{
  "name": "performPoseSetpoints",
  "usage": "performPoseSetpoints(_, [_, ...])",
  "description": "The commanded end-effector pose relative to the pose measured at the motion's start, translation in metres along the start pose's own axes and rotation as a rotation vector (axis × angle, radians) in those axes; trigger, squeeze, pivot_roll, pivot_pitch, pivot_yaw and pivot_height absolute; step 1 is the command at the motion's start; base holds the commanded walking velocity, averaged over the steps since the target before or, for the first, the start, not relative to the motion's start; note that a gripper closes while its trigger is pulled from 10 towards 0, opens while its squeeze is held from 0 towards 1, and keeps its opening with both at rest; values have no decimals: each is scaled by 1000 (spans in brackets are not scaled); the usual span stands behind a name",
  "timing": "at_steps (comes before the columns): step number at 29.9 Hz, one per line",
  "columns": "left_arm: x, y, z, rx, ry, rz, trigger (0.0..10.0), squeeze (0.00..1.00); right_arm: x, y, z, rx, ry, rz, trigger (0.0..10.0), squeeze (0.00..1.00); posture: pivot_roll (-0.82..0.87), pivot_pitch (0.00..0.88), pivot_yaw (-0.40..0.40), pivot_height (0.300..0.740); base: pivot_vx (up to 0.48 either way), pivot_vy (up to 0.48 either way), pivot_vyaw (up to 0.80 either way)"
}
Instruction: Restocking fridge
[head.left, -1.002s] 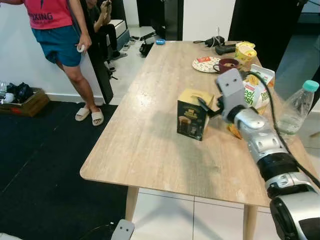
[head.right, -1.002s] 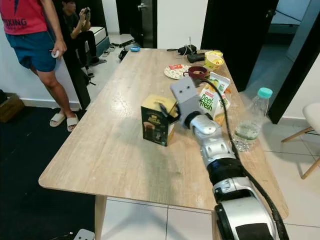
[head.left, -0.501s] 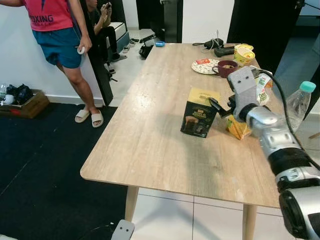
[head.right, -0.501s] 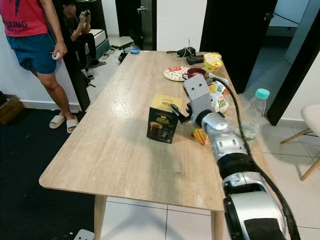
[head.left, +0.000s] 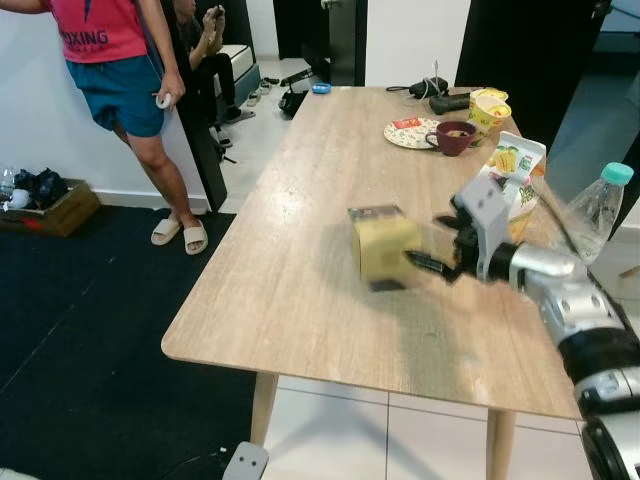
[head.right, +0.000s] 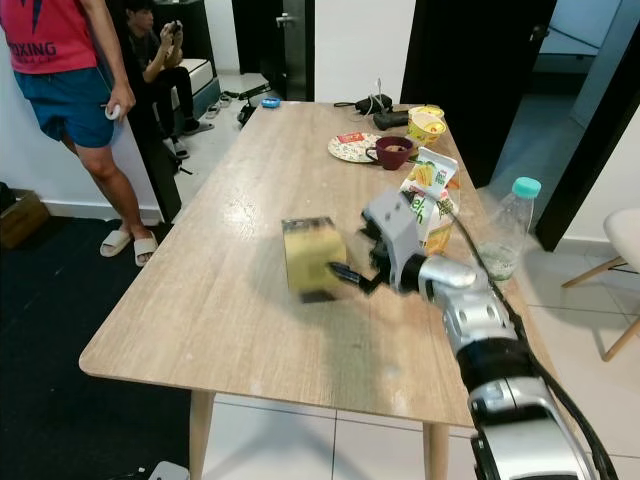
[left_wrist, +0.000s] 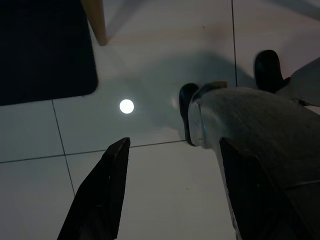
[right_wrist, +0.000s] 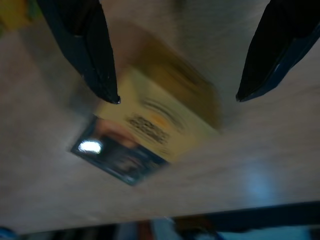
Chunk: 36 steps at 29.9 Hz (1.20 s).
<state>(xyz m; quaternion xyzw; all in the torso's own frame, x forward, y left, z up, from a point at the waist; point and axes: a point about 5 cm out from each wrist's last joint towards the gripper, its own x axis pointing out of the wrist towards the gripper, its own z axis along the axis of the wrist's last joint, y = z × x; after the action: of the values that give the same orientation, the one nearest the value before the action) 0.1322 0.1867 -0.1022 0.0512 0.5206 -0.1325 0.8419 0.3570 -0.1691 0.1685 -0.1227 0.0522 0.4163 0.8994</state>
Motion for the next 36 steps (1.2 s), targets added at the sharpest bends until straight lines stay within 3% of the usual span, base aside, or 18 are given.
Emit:
performPoseSetpoints(1, [-1, 2, -1, 13, 9, 2, 10000, 0, 0, 2, 15, -30, -68, 43, 10000, 0, 44, 0, -2, 740, 0, 0, 0])
performPoseSetpoints(11, [-1, 2, -1, 20, 9, 2, 10000, 0, 0, 8, 22, -21, -120, 85, 10000, 0, 45, 0, -1, 740, 0, 0, 0])
performPoseSetpoints(13, [0, 2, 0, 19, 9, 2, 10000, 0, 10, 11, 22, -3, -120, 39, 10000, 0, 41, 0, -1, 740, 0, 0, 0])
performPoseSetpoints(21, [0, 2, 0, 15, 7, 2, 10000, 0, 18, 9, 11, 63, -58, -80, 10000, 0, 41, 0, -2, 740, 0, 0, 0])
performPoseSetpoints(22, [0, 2, 0, 13, 7, 2, 10000, 0, 17, 6, 7, 88, -26, -119, 10000, 882, 40, 0, -1, 740, 0, 0, 0])
performPoseSetpoints(23, [0, 2, 0, 13, 7, 2, 10000, 0, 17, 6, 7, 88, -26, -119, 10000, 882, 40, 0, -1, 740, 0, 0, 0])
performPoseSetpoints(24, [0, 2, -1, 12, 8, 2, 10000, 0, 14, 4, 2, 96, 28, -140, 10000, 1000, 38, 0, 0, 740, 0, 0, 0])
performPoseSetpoints(27, [-1, 3, -2, 13, 11, 3, 10000, 0, 3, -4, -6, 103, 140, -209, 10000, 1000, 34, 0, 0, 740, 0, 0, 0])
performPoseSetpoints(36, [-1, 2, -2, 13, 13, 2, 10000, 0, 5, 0, -13, 181, 167, -282, 10000, 1000, 30, 0, -4, 740, 0, 0, 0])
